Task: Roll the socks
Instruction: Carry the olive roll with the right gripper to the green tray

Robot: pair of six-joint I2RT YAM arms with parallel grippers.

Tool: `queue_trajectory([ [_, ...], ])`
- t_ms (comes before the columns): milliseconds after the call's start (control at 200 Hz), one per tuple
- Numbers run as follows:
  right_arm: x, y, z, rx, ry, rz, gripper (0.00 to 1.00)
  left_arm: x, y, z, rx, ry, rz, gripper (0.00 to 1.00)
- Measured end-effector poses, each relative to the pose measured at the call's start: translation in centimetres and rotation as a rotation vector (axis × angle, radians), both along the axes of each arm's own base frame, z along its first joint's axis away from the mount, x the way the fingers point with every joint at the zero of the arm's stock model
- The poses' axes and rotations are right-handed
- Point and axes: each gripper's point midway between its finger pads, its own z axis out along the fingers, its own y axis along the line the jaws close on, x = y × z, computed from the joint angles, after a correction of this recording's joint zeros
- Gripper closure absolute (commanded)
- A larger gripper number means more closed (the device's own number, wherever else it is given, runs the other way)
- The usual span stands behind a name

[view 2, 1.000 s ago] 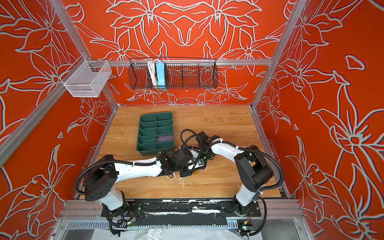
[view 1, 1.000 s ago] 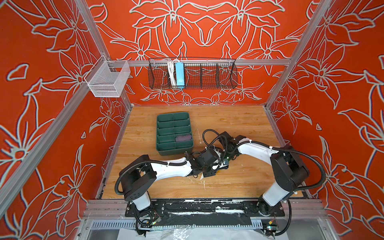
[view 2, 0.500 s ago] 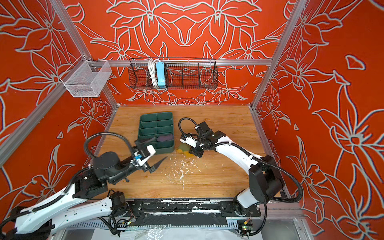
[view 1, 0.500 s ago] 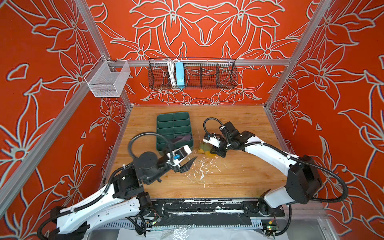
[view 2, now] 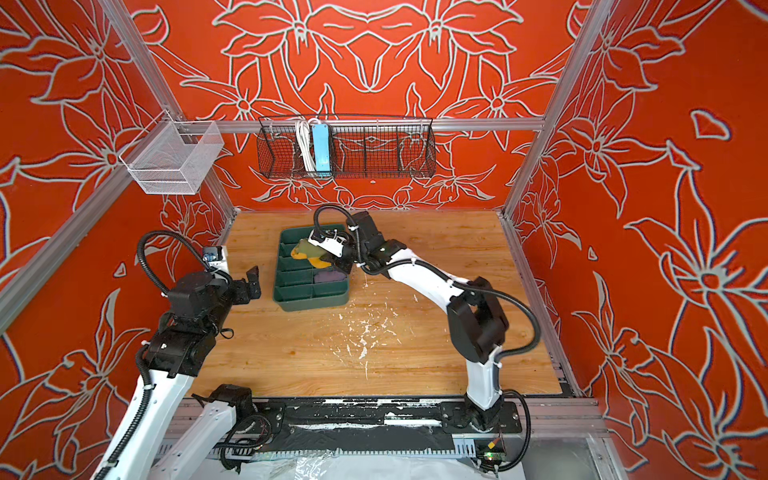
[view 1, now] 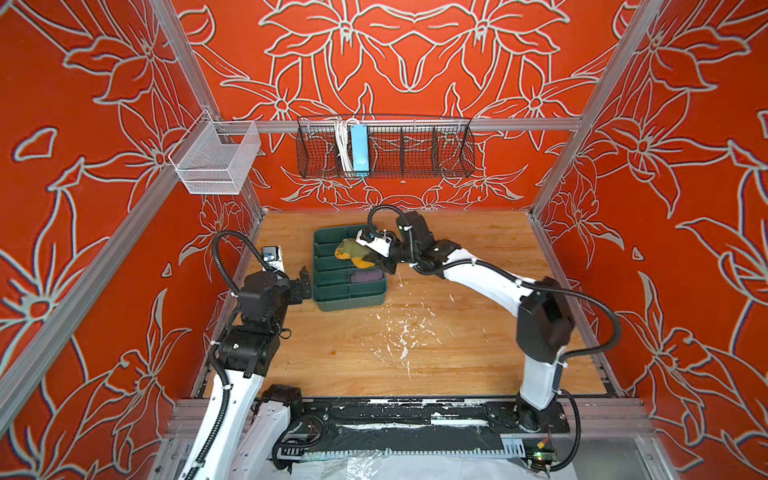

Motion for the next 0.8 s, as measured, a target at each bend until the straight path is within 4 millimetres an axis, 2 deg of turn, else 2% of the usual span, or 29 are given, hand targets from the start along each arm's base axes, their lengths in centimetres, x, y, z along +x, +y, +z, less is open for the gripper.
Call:
queue_trajectory([
  [90, 0.6, 3.0, -2.1, 0.004, 0.005, 0.048, 1.00, -0.3, 0.1, -1.3, -0.047, 0.011, 0.020, 0.02],
  [210, 0.3, 6.8, -4.7, -0.005, -0.004, 0.122, 1.00, -0.5, 0.2, -1.9, -0.066, 0.013, 0.033, 0.02],
  [355, -0.4, 9.6, -7.6, -0.046, -0.034, 0.187, 1.00, -0.8, 0.4, -1.7, -0.064, -0.001, 0.041, 0.02],
  [455, -0.6, 10.3, -9.5, -0.094, -0.059, 0.212, 1.00, -0.9, 0.4, -1.4, -0.056, -0.009, 0.038, 0.02],
  [555, 0.1, 10.1, -11.4, -0.149, -0.090, 0.204, 1.00, -0.8, 0.3, -1.5, -0.052, -0.005, 0.032, 0.03],
  [801, 1.6, 8.8, -13.0, -0.256, -0.198, 0.175, 1.00, -0.1, -0.3, -2.3, -0.050, 0.027, -0.002, 0.03],
])
